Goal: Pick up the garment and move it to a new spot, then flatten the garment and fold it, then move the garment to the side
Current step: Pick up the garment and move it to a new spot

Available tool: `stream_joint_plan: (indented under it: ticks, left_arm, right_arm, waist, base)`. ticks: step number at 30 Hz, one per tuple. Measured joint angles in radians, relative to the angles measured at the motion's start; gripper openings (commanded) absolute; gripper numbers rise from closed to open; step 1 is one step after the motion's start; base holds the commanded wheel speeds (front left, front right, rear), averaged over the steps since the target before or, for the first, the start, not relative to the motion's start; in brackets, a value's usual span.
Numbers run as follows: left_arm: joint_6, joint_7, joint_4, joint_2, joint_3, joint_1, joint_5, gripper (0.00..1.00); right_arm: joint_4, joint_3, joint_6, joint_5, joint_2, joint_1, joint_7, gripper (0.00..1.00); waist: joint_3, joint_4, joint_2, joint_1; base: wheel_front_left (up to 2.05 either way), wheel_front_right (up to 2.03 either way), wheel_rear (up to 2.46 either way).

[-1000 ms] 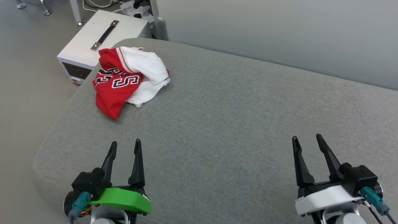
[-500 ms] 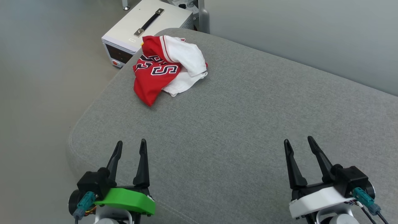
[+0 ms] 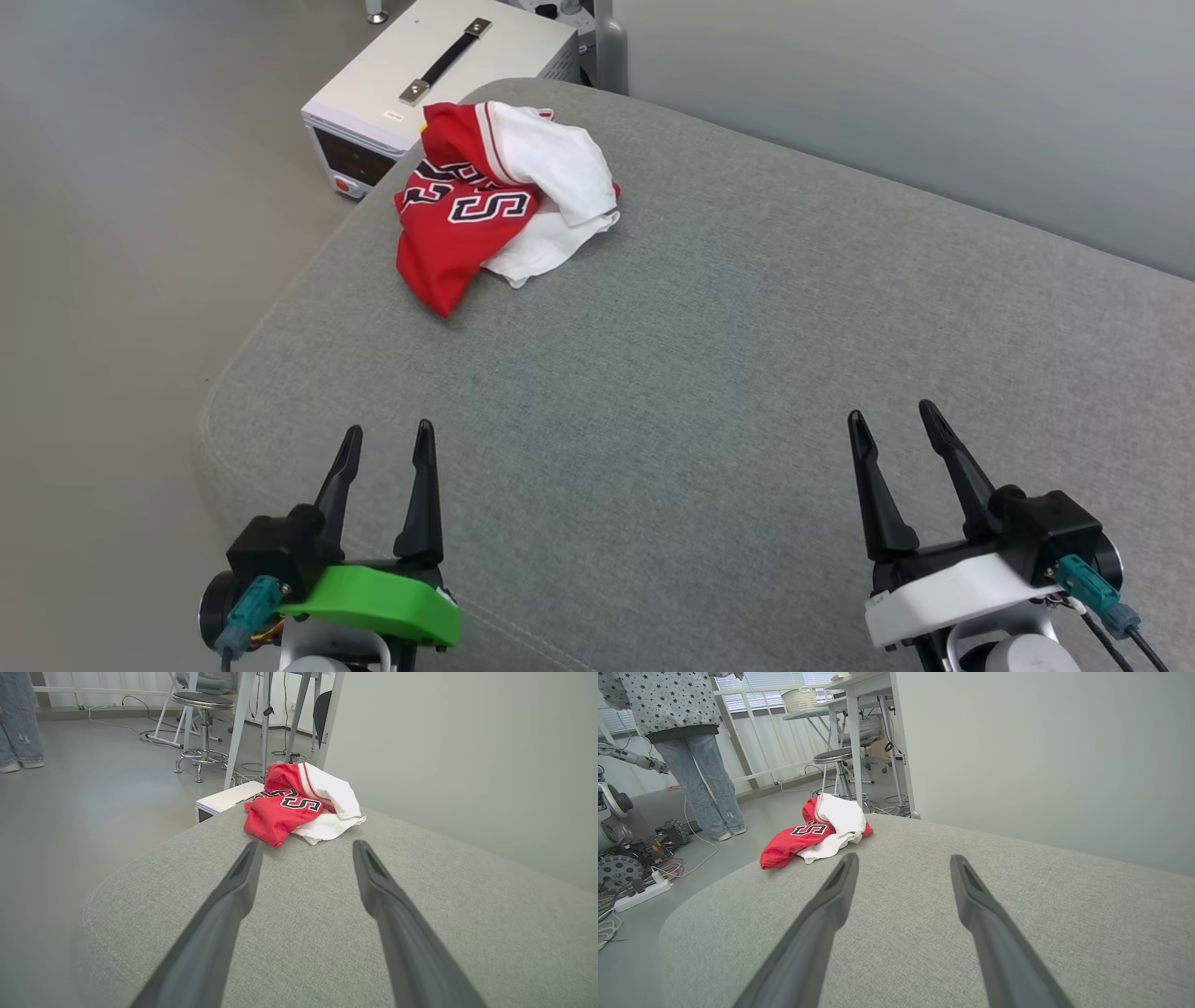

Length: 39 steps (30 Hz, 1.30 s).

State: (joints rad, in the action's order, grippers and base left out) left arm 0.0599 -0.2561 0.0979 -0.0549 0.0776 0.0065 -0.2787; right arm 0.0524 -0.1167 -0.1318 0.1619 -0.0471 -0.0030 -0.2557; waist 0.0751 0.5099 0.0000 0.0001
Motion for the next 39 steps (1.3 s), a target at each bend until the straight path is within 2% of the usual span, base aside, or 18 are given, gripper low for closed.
stream_joint_plan:
  ticks: [3,6,12,15,18,22,24,28,31,35,39]
  left_arm:
    - [0.000,0.000,0.013,0.000,-0.007,0.000,0.052,1.00]
    - [-0.006,0.000,0.012,0.000,-0.025,-0.010,0.051,1.00]
    - [0.030,0.000,0.040,-0.006,-0.069,-0.111,0.081,1.00]
    - [0.048,0.000,0.109,-0.033,-0.090,-0.206,0.070,1.00]
    - [0.060,0.031,0.217,-0.102,-0.079,-0.330,0.041,1.00]
    - [0.064,0.214,0.337,-0.212,-0.042,-0.538,-0.058,1.00]
    - [0.068,0.324,0.382,-0.286,0.007,-0.639,-0.116,1.00]
    - [0.068,0.550,0.464,-0.404,0.087,-0.772,-0.270,1.00]
    - [0.068,0.682,0.510,-0.472,0.115,-0.841,-0.377,1.00]
    - [0.068,0.803,0.556,-0.550,0.149,-0.912,-0.456,1.00]
    - [0.068,0.861,0.595,-0.586,0.175,-0.954,-0.495,1.00]
  right_arm:
    - [-0.002,-0.001,0.000,-0.001,0.000,0.000,0.000,1.00]
    - [-0.006,0.001,0.000,-0.006,0.000,-0.002,0.000,1.00]
    - [-0.042,0.010,0.000,-0.058,-0.003,-0.038,0.000,1.00]
    - [-0.072,0.025,0.000,-0.077,-0.008,-0.058,0.000,1.00]
    - [-0.108,0.022,0.000,-0.081,-0.029,-0.077,0.000,1.00]
    - [-0.164,0.011,0.000,-0.097,-0.057,-0.109,0.013,1.00]
    - [-0.197,0.002,0.000,-0.105,-0.067,-0.129,0.026,1.00]
    - [-0.249,-0.009,0.000,-0.111,-0.070,-0.156,0.047,1.00]
    - [-0.274,-0.016,0.000,-0.115,-0.069,-0.168,0.054,1.00]
    - [-0.288,-0.016,0.000,-0.120,-0.068,-0.173,0.058,1.00]
    - [-0.293,-0.014,0.000,-0.124,-0.067,-0.178,0.057,1.00]
  waist:
    - [0.005,-0.013,0.0000,0.0000]
    - [0.022,-0.024,0.0000,0.0000]
    - [0.087,-0.053,0.0000,0.0000]
    - [0.130,-0.071,0.0000,0.0000]
    - [0.176,-0.091,0.0000,0.0000]
    - [0.245,-0.120,0.0000,0.0001]
    - [0.282,-0.138,0.0000,0.0001]
    - [0.350,-0.176,0.0000,0.0002]
    - [0.395,-0.211,0.0000,0.0001]
    - [0.449,-0.259,0.0000,0.0001]
    - [0.497,-0.301,0.0000,0.0001]
  base:
    - [0.00,0.00,0.00]
    - [0.00,0.00,0.00]
    - [0.00,0.00,0.00]
    - [0.00,0.00,0.00]
    - [0.00,0.00,0.00]
    - [0.00,0.00,0.00]
    - [0.00,0.00,0.00]
    - [0.00,0.00,0.00]
    - [0.00,0.00,0.00]
    - [0.00,0.00,0.00]
    - [0.00,0.00,0.00]
